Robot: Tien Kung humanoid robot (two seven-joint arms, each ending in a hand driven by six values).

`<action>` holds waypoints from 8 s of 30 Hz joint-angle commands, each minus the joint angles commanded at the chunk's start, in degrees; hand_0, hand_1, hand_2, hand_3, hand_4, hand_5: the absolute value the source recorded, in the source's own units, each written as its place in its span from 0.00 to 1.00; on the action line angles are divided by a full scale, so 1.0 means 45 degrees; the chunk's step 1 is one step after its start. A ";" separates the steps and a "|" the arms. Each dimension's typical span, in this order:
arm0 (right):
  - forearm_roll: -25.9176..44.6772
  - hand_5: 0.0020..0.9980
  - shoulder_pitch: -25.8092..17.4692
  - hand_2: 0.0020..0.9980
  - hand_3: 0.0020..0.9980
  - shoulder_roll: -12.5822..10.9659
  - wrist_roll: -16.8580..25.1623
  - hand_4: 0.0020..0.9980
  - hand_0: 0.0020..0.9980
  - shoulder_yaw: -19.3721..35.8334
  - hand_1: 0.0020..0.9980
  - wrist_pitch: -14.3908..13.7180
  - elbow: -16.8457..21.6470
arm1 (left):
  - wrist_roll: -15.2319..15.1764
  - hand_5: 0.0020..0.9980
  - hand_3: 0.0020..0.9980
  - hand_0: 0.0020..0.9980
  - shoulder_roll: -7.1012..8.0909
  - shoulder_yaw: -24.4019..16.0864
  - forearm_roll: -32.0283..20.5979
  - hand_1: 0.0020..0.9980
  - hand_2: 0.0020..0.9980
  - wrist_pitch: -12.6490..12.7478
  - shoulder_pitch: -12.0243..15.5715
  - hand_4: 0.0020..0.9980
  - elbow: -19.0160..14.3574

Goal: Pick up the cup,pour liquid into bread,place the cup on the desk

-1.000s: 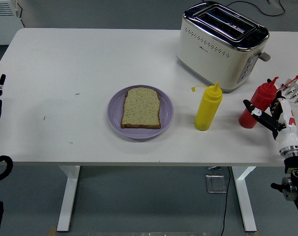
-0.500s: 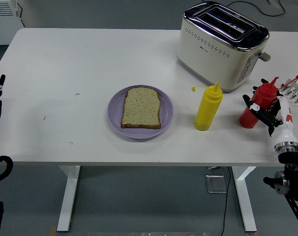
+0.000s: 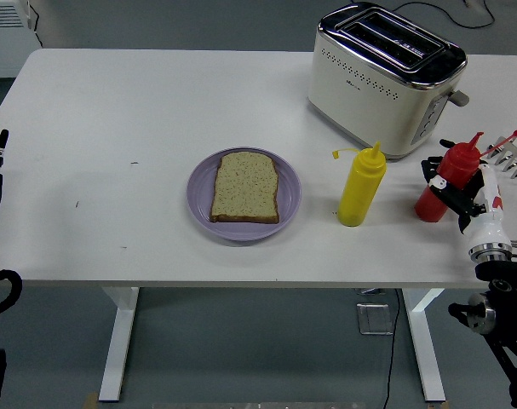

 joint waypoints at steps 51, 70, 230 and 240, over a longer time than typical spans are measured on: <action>-1.3686 0.07 0.6581 0.37 0.47 -0.3170 -0.6862 0.39 0.16 -0.1606 0.27 0.1378 0.3410 | -0.0018 1.00 0.70 0.79 -0.0031 -0.0197 -0.0006 0.74 0.74 0.0007 0.0063 0.51 -0.0032; -1.8286 0.10 0.9444 0.38 0.47 -0.4281 -0.7183 0.35 0.18 -0.5827 0.28 0.3074 0.2161 | -0.0028 1.00 0.70 0.79 0.0043 -0.0441 -0.0011 0.74 0.74 0.0017 0.0073 0.51 -0.0069; 0.1629 0.25 0.1390 0.47 0.55 -0.0695 0.1771 0.63 0.47 -0.3225 0.45 -0.2732 -0.0508 | -0.0027 1.00 0.70 0.79 -0.0072 -0.0140 -0.0038 0.74 0.74 0.0056 0.0064 0.51 0.0005; 0.1245 0.27 0.1095 0.58 0.69 -0.0788 0.1715 0.70 0.65 -0.2944 0.58 -0.2505 -0.0381 | -0.0026 1.00 0.70 0.79 -0.0072 -0.0157 -0.0040 0.74 0.74 0.0059 0.0055 0.51 0.0006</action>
